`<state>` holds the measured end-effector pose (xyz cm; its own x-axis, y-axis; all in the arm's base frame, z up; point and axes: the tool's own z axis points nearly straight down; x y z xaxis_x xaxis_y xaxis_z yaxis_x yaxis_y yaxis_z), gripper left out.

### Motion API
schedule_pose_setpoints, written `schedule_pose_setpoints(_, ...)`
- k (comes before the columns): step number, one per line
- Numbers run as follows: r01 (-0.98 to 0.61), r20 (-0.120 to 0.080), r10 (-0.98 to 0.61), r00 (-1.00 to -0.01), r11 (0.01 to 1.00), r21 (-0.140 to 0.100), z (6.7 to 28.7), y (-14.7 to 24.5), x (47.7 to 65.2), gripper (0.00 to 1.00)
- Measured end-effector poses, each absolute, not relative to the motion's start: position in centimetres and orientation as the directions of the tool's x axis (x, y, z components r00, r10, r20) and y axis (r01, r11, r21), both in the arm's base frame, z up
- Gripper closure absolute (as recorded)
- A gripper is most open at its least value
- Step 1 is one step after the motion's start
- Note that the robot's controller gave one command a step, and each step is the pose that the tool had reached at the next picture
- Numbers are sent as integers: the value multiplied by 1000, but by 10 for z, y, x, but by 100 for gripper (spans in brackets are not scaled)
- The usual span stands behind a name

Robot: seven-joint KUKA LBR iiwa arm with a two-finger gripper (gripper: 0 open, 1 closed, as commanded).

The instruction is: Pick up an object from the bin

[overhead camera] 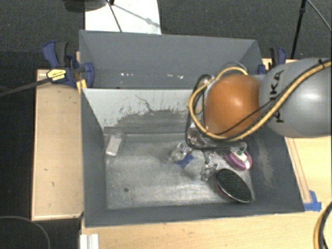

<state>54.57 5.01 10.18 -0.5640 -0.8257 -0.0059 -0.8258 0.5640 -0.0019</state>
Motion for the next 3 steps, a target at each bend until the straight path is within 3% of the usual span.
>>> schedule_pose_setpoints(1, -820, -1, -820, -572, 572, 1, 101, 48, 544, 100)
schedule_pose_setpoints(2, -819, 0, -819, -574, 574, 2, 101, 48, 544, 0)
schedule_pose_setpoints(3, -817, 1, -817, -577, 577, 2, 101, 48, 544, 100)
